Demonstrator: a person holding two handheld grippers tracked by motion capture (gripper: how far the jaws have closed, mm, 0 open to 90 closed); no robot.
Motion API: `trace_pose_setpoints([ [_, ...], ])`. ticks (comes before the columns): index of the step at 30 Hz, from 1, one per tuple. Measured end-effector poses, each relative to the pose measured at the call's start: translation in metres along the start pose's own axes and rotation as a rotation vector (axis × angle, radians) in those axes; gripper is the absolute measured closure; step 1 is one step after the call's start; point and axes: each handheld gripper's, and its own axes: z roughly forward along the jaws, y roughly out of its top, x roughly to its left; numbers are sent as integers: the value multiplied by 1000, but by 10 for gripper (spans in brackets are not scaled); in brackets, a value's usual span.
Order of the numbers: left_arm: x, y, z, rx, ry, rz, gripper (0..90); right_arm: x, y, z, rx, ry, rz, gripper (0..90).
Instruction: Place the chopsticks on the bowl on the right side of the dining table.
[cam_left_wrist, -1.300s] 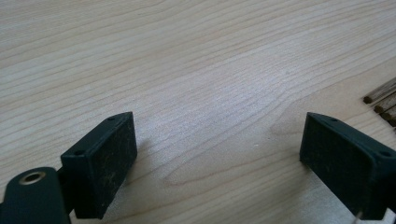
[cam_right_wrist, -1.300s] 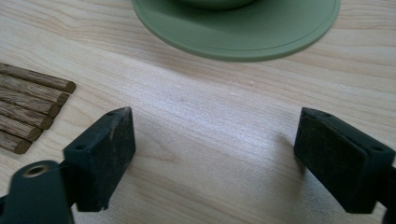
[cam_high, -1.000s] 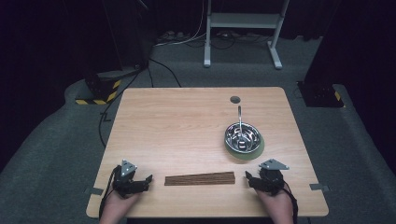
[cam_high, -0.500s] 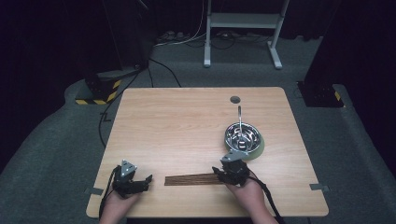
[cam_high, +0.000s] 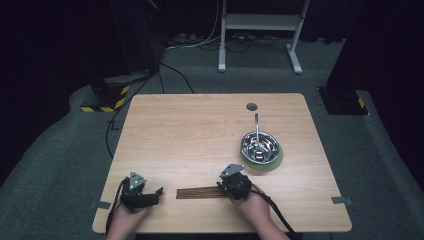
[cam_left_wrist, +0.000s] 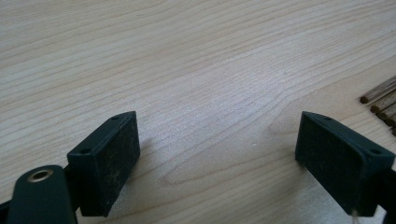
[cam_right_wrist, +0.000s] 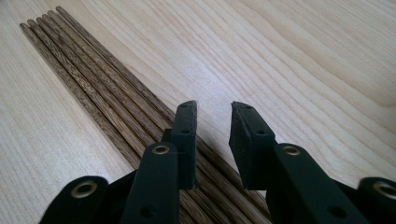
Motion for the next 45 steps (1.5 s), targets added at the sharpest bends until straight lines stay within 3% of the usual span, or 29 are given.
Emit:
trace_pose_setpoints([
  [8,0,0,0,-1,-2,1,137,4,-1,3,18,3,-20,730],
  [28,0,0,0,-3,-4,1,140,-3,4,14,20,-16,-5,770],
  [45,0,0,0,-1,-3,1,140,-38,36,44,50,-50,-60,832],
])
